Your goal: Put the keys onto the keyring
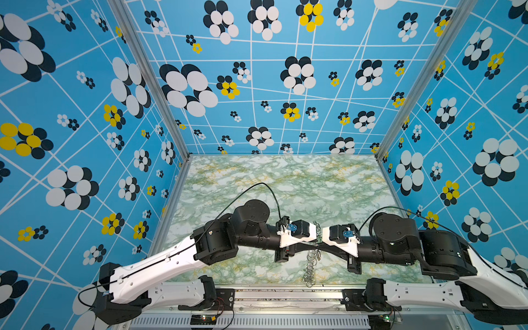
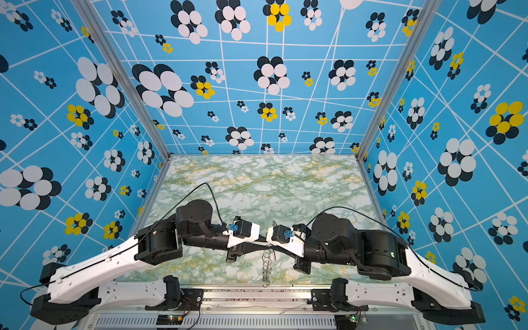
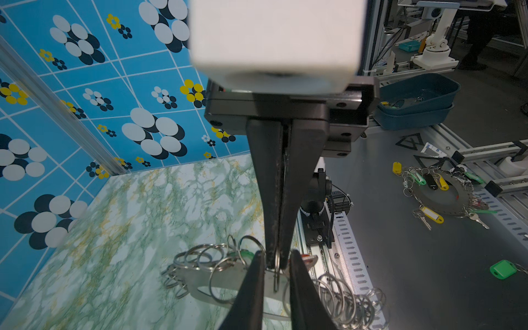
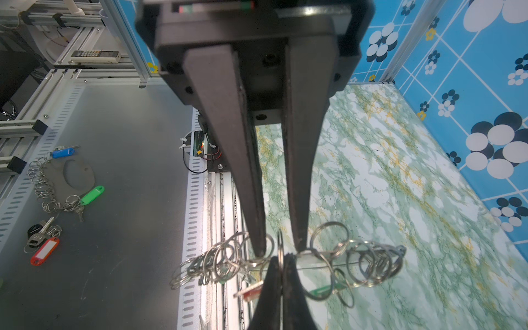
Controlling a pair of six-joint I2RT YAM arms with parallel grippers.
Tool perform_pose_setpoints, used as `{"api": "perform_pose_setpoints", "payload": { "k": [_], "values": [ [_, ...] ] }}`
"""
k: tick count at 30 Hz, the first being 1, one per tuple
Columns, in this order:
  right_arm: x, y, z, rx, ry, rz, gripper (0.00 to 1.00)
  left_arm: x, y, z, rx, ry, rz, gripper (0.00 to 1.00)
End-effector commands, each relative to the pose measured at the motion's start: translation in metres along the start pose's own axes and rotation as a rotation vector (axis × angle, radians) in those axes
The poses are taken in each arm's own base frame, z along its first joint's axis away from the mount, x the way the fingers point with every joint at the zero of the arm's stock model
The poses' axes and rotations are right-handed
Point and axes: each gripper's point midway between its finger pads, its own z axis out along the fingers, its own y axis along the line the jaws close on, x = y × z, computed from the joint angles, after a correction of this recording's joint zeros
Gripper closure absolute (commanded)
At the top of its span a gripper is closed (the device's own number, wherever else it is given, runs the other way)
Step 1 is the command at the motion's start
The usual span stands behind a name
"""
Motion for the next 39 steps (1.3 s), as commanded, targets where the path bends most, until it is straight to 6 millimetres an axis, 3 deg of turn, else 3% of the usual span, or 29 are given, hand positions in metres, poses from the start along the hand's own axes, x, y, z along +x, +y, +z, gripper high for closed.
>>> {"api": "perform_pose_setpoints", "payload": {
  "k": [1, 9, 19, 33, 39],
  "values": [
    [-0.0216, -0.0063, -0.0120, 0.028, -0.095, 0.000, 1.00, -0.0036, -0.0044, 0.0002, 0.017, -0.021, 0.012, 0.81],
    [-0.0252, -0.0055, -0.0119, 0.022, -0.115, 0.006, 1.00, 0.0022, -0.0053, 0.0051, 0.029, 0.009, 0.001, 0.80],
    [-0.0229, -0.0014, -0.0054, 0.000, -0.107, 0.017, 1.00, -0.0046, -0.0051, 0.0027, 0.018, -0.033, 0.022, 0.81],
    [-0.0282, 0.0010, -0.0043, -0.018, -0.120, 0.016, 1.00, -0.0016, -0.0079, 0.0055, 0.039, -0.019, 0.021, 0.99],
    [-0.0303, 0.0028, -0.0047, -0.030, -0.127, 0.019, 1.00, 0.0003, -0.0109, 0.0075, 0.051, -0.004, 0.035, 1.00]
  ]
}}
